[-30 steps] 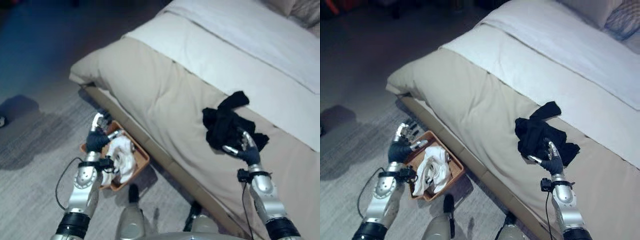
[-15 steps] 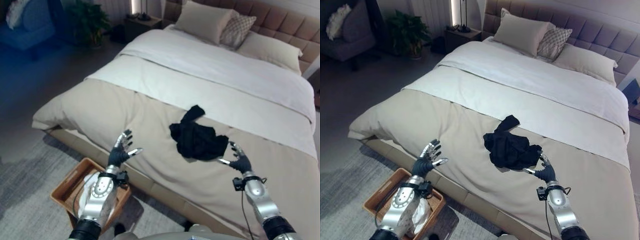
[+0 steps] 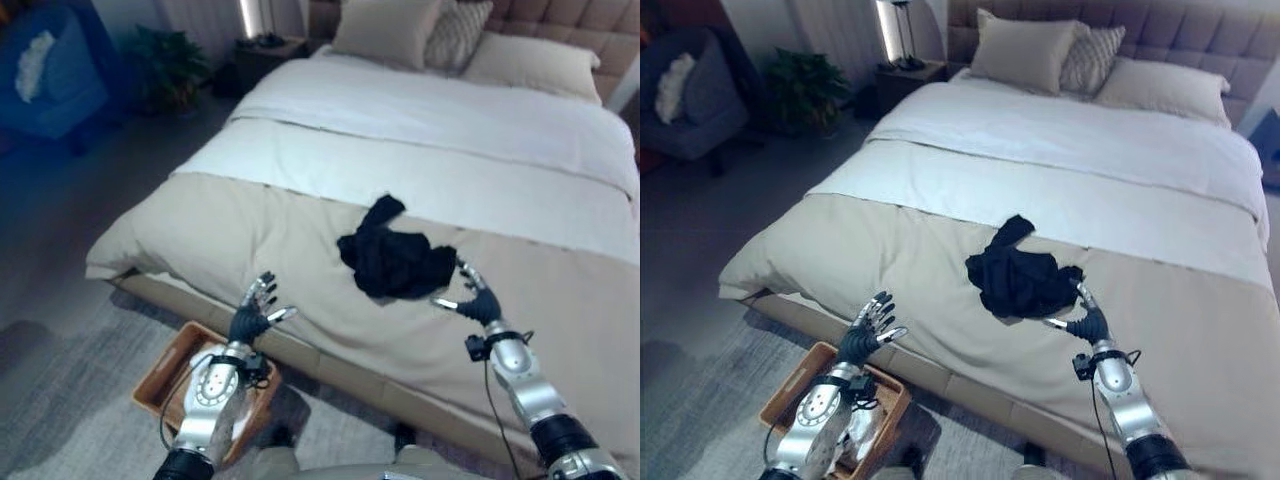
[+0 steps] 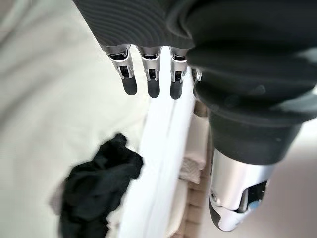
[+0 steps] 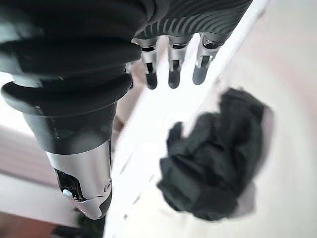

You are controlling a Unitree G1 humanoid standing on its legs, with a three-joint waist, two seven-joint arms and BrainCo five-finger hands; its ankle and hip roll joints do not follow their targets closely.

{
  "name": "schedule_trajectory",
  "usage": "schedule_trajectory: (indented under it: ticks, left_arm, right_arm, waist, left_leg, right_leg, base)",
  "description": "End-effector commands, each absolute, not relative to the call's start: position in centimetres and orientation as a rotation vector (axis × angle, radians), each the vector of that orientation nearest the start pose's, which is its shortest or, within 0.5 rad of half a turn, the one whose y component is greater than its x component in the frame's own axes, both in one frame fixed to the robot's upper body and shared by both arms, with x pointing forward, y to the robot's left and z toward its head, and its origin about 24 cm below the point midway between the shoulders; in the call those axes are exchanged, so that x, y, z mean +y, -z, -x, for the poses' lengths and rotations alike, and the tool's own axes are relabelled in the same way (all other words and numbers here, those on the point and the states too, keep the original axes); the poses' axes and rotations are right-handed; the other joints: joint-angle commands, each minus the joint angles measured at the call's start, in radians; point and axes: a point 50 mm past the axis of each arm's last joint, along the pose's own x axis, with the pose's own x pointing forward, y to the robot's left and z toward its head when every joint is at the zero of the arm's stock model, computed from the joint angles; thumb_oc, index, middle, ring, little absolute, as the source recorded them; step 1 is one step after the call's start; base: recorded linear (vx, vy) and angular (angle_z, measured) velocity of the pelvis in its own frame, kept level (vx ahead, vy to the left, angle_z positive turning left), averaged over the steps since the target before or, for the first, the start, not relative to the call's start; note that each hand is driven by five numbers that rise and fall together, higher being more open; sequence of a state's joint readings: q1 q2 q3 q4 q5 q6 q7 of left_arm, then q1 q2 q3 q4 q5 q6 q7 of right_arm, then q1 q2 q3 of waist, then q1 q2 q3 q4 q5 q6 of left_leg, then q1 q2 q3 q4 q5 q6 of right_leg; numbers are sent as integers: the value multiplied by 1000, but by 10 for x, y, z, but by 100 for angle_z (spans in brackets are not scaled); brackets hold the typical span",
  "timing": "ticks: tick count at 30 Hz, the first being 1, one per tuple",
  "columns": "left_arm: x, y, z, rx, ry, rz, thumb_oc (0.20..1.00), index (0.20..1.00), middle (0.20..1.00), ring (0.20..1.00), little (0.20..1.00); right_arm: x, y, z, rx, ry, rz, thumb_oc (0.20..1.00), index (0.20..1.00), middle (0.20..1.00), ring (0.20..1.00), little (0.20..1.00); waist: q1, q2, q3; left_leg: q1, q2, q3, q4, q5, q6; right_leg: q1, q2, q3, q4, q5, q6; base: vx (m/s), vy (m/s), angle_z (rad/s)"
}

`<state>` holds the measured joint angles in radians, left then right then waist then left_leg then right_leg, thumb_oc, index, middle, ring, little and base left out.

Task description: Pick up clothes into the bucket

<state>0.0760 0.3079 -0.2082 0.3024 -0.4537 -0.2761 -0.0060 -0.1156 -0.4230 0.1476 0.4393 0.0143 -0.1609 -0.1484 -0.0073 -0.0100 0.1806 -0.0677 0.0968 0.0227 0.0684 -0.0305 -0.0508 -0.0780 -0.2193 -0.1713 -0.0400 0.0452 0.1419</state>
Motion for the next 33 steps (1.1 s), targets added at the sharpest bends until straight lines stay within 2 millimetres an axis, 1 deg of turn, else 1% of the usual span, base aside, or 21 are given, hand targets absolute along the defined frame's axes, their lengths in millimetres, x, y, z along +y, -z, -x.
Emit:
schedule_trajectory:
  ticks: [1, 3, 4, 5, 7, 9, 11, 12, 13, 14, 15, 19, 20, 21, 23, 24, 26, 27, 30, 32, 33]
  left_arm:
    - [204, -18, -232, -37, 34, 94, 1000, 1000, 1000, 1000, 1000]
    - [207, -27, -237, -84, 22, 100, 1000, 1000, 1000, 1000, 1000]
    - [207, -28, -237, -85, 21, 100, 1000, 1000, 1000, 1000, 1000]
    - [209, -38, -242, -134, 8, 115, 1000, 1000, 1000, 1000, 1000]
    - [208, -47, -246, -176, 7, 123, 1000, 1000, 1000, 1000, 1000]
    - [207, -50, -248, -189, 6, 131, 1000, 1000, 1000, 1000, 1000]
    - [203, -57, -252, -222, 11, 138, 1000, 1000, 1000, 1000, 1000]
    - [198, -66, -255, -255, 26, 148, 1000, 1000, 1000, 1000, 1000]
    - [198, -66, -256, -256, 26, 149, 1000, 1000, 1000, 1000, 1000]
    - [195, -72, -257, -279, 36, 144, 1000, 1000, 1000, 1000, 1000]
    - [195, -72, -257, -280, 36, 144, 1000, 1000, 1000, 1000, 1000]
    - [189, -81, -256, -307, 68, 132, 1000, 1000, 1000, 1000, 1000]
    - [189, -81, -256, -307, 68, 132, 1000, 1000, 1000, 1000, 1000]
    - [188, -83, -257, -315, 76, 137, 1000, 1000, 1000, 1000, 1000]
    - [189, -85, -257, -321, 74, 141, 1000, 1000, 1000, 1000, 1000]
    - [189, -89, -257, -334, 74, 143, 1000, 1000, 1000, 1000, 1000]
    - [193, -91, -256, -347, 51, 152, 1000, 1000, 1000, 1000, 1000]
    - [194, -94, -256, -360, 42, 155, 1000, 1000, 1000, 1000, 1000]
    - [196, -98, -256, -378, 30, 153, 1000, 1000, 1000, 1000, 1000]
    - [197, -103, -257, -402, 24, 171, 1000, 1000, 1000, 1000, 1000]
    - [195, -103, -257, -403, 33, 174, 1000, 1000, 1000, 1000, 1000]
  right_arm:
    - [-222, -49, -298, -51, 91, 456, 1000, 1000, 1000, 1000, 1000]
    - [-217, -56, -312, -66, 100, 481, 1000, 1000, 1000, 1000, 1000]
    - [-217, -56, -312, -67, 100, 481, 1000, 1000, 1000, 1000, 1000]
    - [-214, -66, -324, -85, 111, 503, 1000, 1000, 1000, 1000, 1000]
    - [-214, -75, -335, -99, 136, 523, 1000, 1000, 1000, 1000, 1000]
    - [-214, -82, -340, -117, 145, 541, 1000, 1000, 1000, 1000, 1000]
    - [-217, -98, -350, -157, 175, 585, 1000, 1000, 1000, 1000, 1000]
    - [-222, -119, -361, -197, 221, 642, 1000, 1000, 1000, 1000, 1000]
    - [-222, -119, -362, -200, 221, 643, 1000, 1000, 1000, 1000, 1000]
    - [-226, -139, -369, -246, 262, 669, 1000, 1000, 1000, 1000, 1000]
    - [-226, -140, -370, -247, 262, 669, 1000, 1000, 1000, 1000, 1000]
    - [-248, -180, -383, -284, 361, 731, 1000, 1000, 1000, 1000, 1000]
    - [-248, -180, -383, -284, 361, 731, 1000, 1000, 1000, 1000, 1000]
    - [-251, -193, -388, -288, 381, 738, 1000, 1000, 1000, 1000, 1000]
    - [-255, -195, -390, -279, 386, 744, 1000, 1000, 1000, 1000, 1000]
    - [-256, -200, -391, -282, 390, 749, 1000, 1000, 1000, 1000, 1000]
    - [-255, -208, -393, -294, 391, 764, 1000, 1000, 1000, 1000, 1000]
    - [-255, -216, -393, -319, 395, 780, 1000, 1000, 1000, 1000, 1000]
    - [-259, -222, -393, -323, 408, 804, 1000, 1000, 1000, 1000, 1000]
    - [-263, -236, -395, -330, 435, 834, 1000, 1000, 1000, 1000, 1000]
    - [-272, -243, -397, -299, 460, 893, 1000, 1000, 1000, 1000, 1000]
  waist:
    - [26, -12, 25]
    - [36, -7, 47]
    - [37, -8, 46]
    - [43, -4, 78]
    - [47, 0, 114]
    - [48, 2, 127]
    - [49, 7, 164]
    - [54, 9, 199]
    - [54, 9, 197]
    - [54, 7, 222]
    - [54, 7, 218]
    - [64, 5, 246]
    - [64, 5, 246]
    - [68, 7, 255]
    - [72, 6, 252]
    - [76, 6, 251]
    - [86, 4, 256]
    - [88, 5, 259]
    - [92, 6, 259]
    - [98, 7, 257]
    - [106, 6, 249]
  left_leg:
    - [-94, 3, 13, 58, 72, -32]
    - [-120, -3, 41, 65, 68, -25]
    - [-122, -3, 43, 66, 67, -24]
    - [-156, -5, 57, 85, 59, -18]
    - [-205, -3, 67, 116, 56, -14]
    - [-233, -2, 69, 136, 51, -12]
    - [-293, 2, 66, 184, 43, -8]
    - [-360, 3, 56, 243, 28, 0]
    - [-368, 4, 56, 250, 25, 0]
    - [-437, 6, 49, 330, -2, 3]
    - [-442, 6, 49, 327, 3, 4]
    - [-612, 6, 24, 489, -45, 9]
    - [-613, 6, 24, 489, -45, 9]
    - [-670, 3, 16, 536, -58, 13]
    - [-705, 0, 10, 569, -67, 16]
    - [-742, -5, 8, 611, -82, 20]
    - [-789, -9, -11, 707, -153, 19]
    - [-809, -9, -11, 722, -161, 19]
    - [-847, -12, -11, 739, -162, 18]
    - [-883, -19, -10, 728, -148, 16]
    - [-914, -27, -13, 714, -133, 14]
  right_leg:
    - [55, -52, 8, 123, -7, 43]
    - [1, -74, 23, 135, 6, 50]
    - [-3, -74, 25, 136, 6, 50]
    - [-54, -89, 34, 149, 20, 55]
    - [-111, -95, 44, 172, 28, 56]
    - [-142, -97, 49, 190, 27, 55]
    - [-202, -99, 56, 237, 21, 50]
    - [-269, -94, 67, 306, 6, 42]
    - [-278, -94, 69, 313, 3, 42]
    - [-346, -91, 82, 394, -30, 32]
    - [-351, -91, 83, 392, -25, 31]
    - [-525, -87, 110, 580, -93, 6]
    - [-526, -87, 110, 580, -93, 6]
    - [-589, -84, 130, 642, -111, -2]
    - [-624, -83, 137, 678, -124, -9]
    - [-661, -81, 142, 717, -142, -17]
    - [-717, -78, 159, 821, -212, -26]
    - [-741, -81, 163, 845, -219, -27]
    - [-781, -84, 167, 866, -221, -28]
    - [-823, -87, 169, 865, -212, -26]
    - [-856, -90, 170, 862, -203, -23]
  base:
    - [-68, 244, -6]
    - [-118, 160, -10]
    - [-145, 99, -49]
    - [-164, 80, -55]
    - [-174, 61, -30]
    - [-101, 19, -9]
    - [-164, 16, -6]
    - [-139, 4, -2]
    - [-151, -27, 0]
    - [-64, -21, 1]
    - [-91, -30, 10]
    - [-74, -36, 11]
    - [-58, -34, 16]
    - [-63, -17, 17]
    - [-41, -14, 15]
    - [68, -22, 9]
    - [79, -26, 3]
    - [0, 0, 0]
    - [-2, -5, -1]
    - [-47, -17, 3]
    - [-39, -6, 4]
